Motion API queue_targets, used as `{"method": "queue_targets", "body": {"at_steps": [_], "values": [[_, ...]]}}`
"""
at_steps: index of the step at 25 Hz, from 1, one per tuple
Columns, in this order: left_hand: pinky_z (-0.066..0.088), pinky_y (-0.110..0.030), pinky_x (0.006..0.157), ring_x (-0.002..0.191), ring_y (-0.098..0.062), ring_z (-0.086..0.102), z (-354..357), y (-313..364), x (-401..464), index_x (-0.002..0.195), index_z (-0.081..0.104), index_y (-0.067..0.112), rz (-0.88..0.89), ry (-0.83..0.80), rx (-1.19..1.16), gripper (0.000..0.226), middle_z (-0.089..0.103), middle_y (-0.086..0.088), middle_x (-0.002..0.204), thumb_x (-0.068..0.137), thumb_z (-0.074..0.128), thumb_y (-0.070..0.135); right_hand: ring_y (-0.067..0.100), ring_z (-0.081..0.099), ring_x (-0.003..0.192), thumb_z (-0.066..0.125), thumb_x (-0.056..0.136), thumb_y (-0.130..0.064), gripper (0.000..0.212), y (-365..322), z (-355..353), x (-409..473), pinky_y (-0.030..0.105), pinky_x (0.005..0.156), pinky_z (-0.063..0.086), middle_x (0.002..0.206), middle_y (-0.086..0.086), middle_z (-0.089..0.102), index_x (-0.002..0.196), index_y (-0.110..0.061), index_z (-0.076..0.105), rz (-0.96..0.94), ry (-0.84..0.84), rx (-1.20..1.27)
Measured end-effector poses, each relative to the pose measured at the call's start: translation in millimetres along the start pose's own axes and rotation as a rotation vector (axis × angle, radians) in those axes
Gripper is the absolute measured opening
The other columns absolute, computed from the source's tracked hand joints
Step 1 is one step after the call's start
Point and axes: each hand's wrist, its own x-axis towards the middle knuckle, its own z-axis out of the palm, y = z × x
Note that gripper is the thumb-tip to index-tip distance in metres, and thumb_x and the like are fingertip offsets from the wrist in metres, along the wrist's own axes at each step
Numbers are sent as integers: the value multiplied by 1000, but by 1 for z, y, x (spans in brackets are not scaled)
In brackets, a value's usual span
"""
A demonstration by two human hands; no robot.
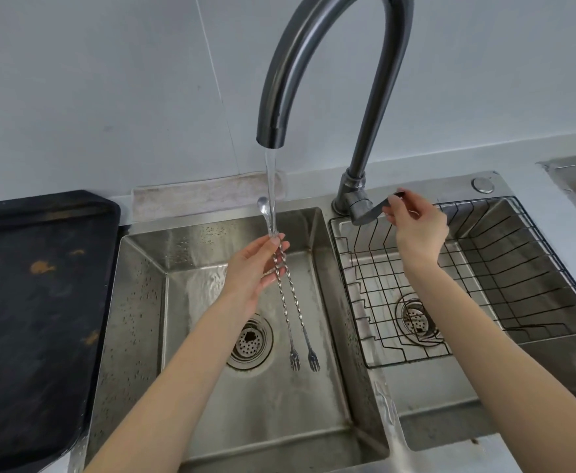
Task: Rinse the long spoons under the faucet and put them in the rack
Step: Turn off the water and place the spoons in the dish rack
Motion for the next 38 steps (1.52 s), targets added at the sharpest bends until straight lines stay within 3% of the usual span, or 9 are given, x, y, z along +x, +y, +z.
{"method": "queue_targets", "body": {"at_steps": [3, 13, 17, 20, 22, 23, 27, 32, 38], "values": [[55, -17, 58, 74, -7, 61, 1, 0, 2, 91, 66, 18, 2, -14, 5, 11, 68, 3, 87, 85, 57, 17, 20, 68, 80, 57, 86, -17, 10, -1, 2, 1, 35, 90, 54, 79, 10, 70, 90, -18, 66, -48, 11, -30], [56, -17, 56, 69, -10, 58, 0, 5, 0, 89, 67, 16, -7, -6, -18, 10, 65, 2, 82, 83, 59, 15, 11, 66, 71, 58, 85, -18, 25, -6, 6, 17, 38, 91, 54, 81, 6, 67, 106, -8, 65, -36, -17, -77], [56, -17, 57, 70, -10, 58, 1, 7, -4, 90, 67, 16, -7, -14, -4, 10, 64, 2, 82, 84, 59, 15, 22, 67, 91, 57, 86, -22, 38, -13, 10, 7, 43, 94, 51, 78, -5, 64, 121, -8, 53, 0, 2, -98], [56, -18, 58, 69, -10, 59, 0, 8, -8, 91, 67, 16, 5, -16, -3, 10, 64, 3, 81, 83, 60, 15, 13, 63, 86, 56, 88, -24, 48, -18, 20, -27, 23, 86, 50, 90, -4, 63, 130, -9, 38, 11, -123, -92], [56, -19, 58, 69, -9, 59, -1, 9, -11, 88, 67, 17, 13, -15, -15, 10, 64, 3, 80, 83, 59, 15, 2, 56, 74, 56, 88, -23, 48, -15, 26, -54, 0, 67, 44, 93, -4, 58, 129, -9, 38, -26, -267, -145], [56, -19, 59, 68, -9, 58, -1, 9, -13, 87, 67, 18, 20, -12, -19, 9, 64, 3, 80, 84, 59, 15, -2, 51, 72, 57, 88, -24, 46, -11, 30, -65, -3, 59, 41, 95, -3, 57, 128, -9, 41, -44, -349, -198], [56, -18, 59, 67, -6, 61, -6, 8, -17, 87, 68, 20, 34, -13, -16, 9, 65, 4, 81, 84, 59, 17, -2, 51, 67, 58, 86, -32, 31, 9, 44, -92, 6, 55, 38, 82, -8, 60, 107, -10, 59, -87, -664, -393], [53, -19, 59, 72, -7, 59, -13, 3, -20, 86, 67, 24, 29, -1, -6, 10, 66, 5, 85, 84, 59, 19, 3, 53, 59, 64, 82, -29, 14, 19, 50, -103, 16, 58, 43, 62, -10, 57, 80, -16, 60, -63, -705, -374], [56, -19, 64, 77, -9, 63, -17, 2, -23, 90, 67, 21, 5, -10, -32, 10, 67, 3, 86, 85, 58, 20, 8, 58, 58, 64, 82, -24, 19, 18, 47, -106, 33, 74, 54, 59, -7, 60, 66, -25, 53, -81, -690, -362]]}}
